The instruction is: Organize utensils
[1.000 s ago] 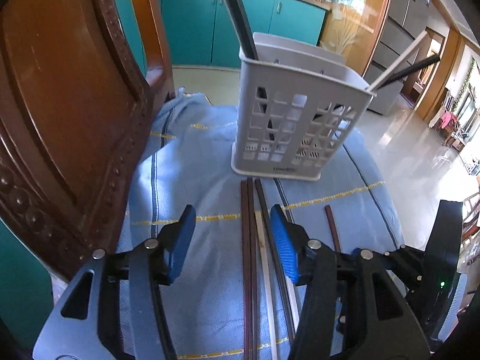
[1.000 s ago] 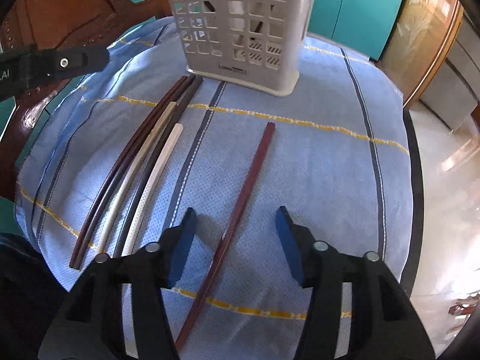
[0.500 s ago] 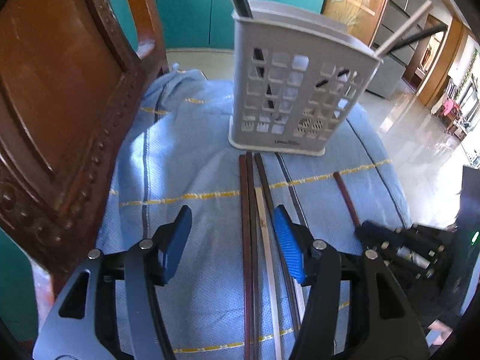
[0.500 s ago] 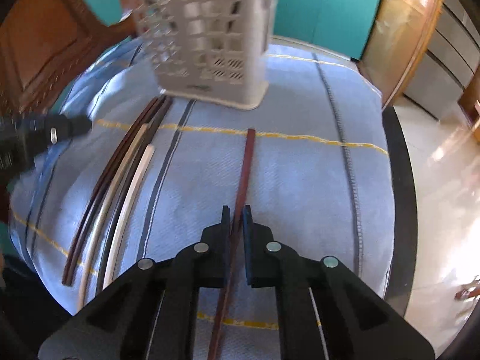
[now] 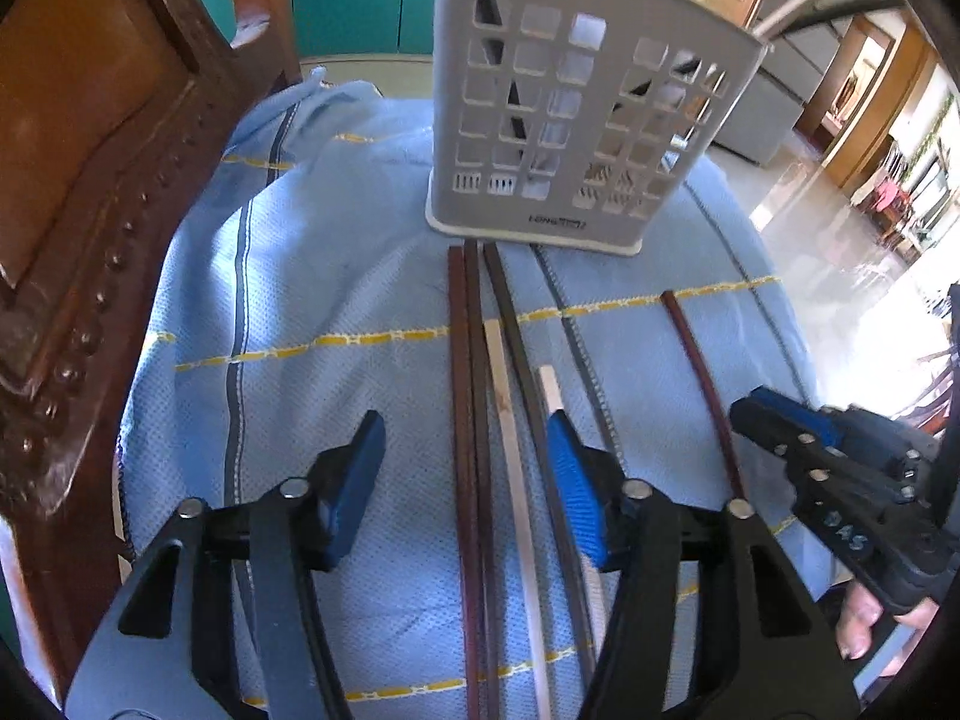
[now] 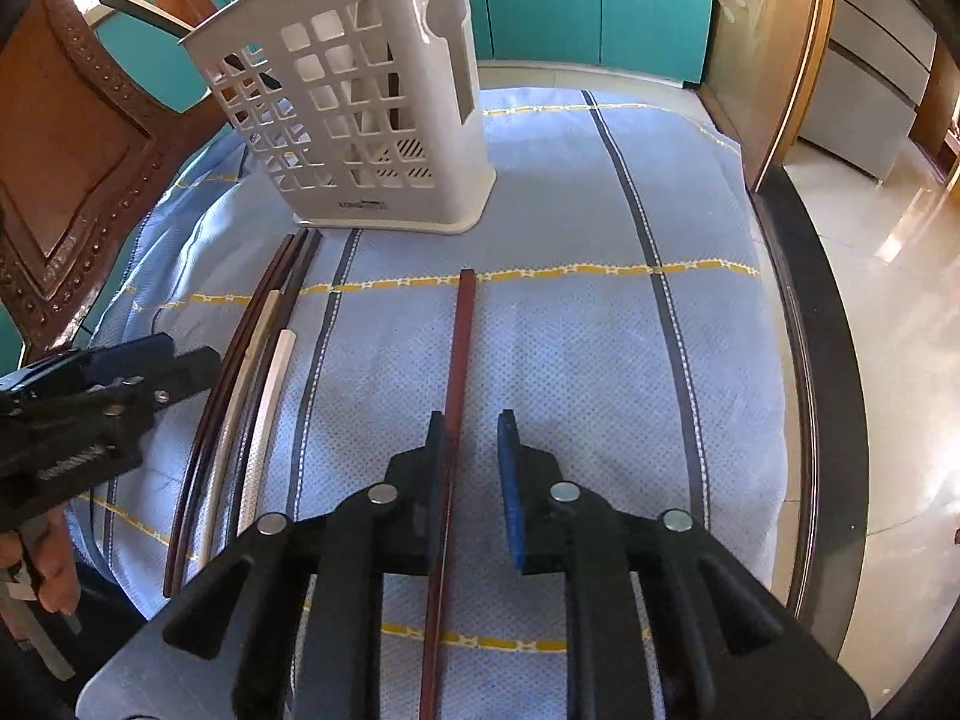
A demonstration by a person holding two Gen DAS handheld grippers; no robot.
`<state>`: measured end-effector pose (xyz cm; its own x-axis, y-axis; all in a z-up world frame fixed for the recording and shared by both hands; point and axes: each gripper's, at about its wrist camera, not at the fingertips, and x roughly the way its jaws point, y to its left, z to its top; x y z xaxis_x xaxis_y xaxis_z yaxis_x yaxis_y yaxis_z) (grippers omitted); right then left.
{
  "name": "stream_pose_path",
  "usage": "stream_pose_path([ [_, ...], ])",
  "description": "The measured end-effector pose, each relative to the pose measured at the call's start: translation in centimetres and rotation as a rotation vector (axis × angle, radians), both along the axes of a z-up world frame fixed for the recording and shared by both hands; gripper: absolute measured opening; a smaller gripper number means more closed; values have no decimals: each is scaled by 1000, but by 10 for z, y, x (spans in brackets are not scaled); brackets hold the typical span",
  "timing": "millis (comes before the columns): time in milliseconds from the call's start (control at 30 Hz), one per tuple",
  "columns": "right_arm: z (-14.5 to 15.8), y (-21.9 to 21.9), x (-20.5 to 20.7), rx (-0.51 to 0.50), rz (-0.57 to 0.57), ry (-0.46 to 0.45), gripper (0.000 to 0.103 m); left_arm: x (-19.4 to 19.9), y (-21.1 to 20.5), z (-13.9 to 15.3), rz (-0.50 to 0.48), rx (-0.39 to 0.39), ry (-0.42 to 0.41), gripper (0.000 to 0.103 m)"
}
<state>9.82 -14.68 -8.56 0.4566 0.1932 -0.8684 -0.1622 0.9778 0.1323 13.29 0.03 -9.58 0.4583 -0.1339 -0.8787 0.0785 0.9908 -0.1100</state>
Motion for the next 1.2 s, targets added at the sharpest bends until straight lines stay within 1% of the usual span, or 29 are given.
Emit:
stream_pose_path([
  [33, 0, 0, 0, -2, 1, 0, 23, 1, 0, -2, 2, 3, 8, 45],
  [67, 0, 0, 0, -4, 2, 0, 24, 2, 1, -5, 4, 2, 16, 44],
  [233, -1, -1, 0, -10, -3, 5, 25, 6, 4, -17, 23, -8, 55, 45],
  [300, -1, -1, 0, -11, -2, 7, 26, 4, 0, -18, 7, -33, 57, 45],
  [367, -2, 0, 0, -17, -2, 9, 26, 1, -7, -18, -18, -30, 51, 40],
  [400, -2, 1, 1, -20, -2, 11, 26, -1, -10, -18, -33, -45, 51, 33],
  [433, -3, 1, 1, -21, -3, 12, 26, -3, -14, -18, -54, -75, 63, 31],
  [500, -4, 0, 2, -25, -6, 15, 26, -8, -21, -18, -86, -94, 64, 31],
  [600, -4, 0, 2, -27, -11, 17, 26, -15, -32, -18, -154, -166, 87, 30],
  [667, -4, 0, 2, -27, -14, 16, 26, -18, -37, -20, -176, -193, 98, 30],
  [733, -4, 0, 2, -28, -17, 16, 27, -18, -36, -20, -169, -173, 89, 30],
  [800, -5, 0, 3, -32, -17, 18, 28, -16, -35, -20, -145, -131, 72, 30],
  [900, -5, 0, 3, -34, -17, 20, 28, -15, -36, -19, -150, -83, 55, 31],
  [1000, -5, 0, 3, -34, -17, 18, 29, -17, -37, -21, -146, -71, 55, 33],
  [1033, -5, 0, 3, -35, -18, 18, 30, -17, -36, -20, -134, -48, 50, 33],
  [1067, -5, -1, 3, -35, -19, 19, 31, -17, -36, -19, -121, -5, 35, 35],
  [1100, -6, -1, 3, -35, -21, 20, 31, -14, -36, -18, -113, 42, 18, 40],
  [1133, -5, -1, 3, -35, -23, 20, 31, -14, -37, -17, -97, 124, -3, 38],
  [1167, -5, -1, 3, -34, -26, 20, 31, -15, -35, -18, -85, 159, -11, 36],
  [1200, -4, -1, 3, -31, -27, 19, 31, -18, -30, -19, -82, 136, -10, 36],
])
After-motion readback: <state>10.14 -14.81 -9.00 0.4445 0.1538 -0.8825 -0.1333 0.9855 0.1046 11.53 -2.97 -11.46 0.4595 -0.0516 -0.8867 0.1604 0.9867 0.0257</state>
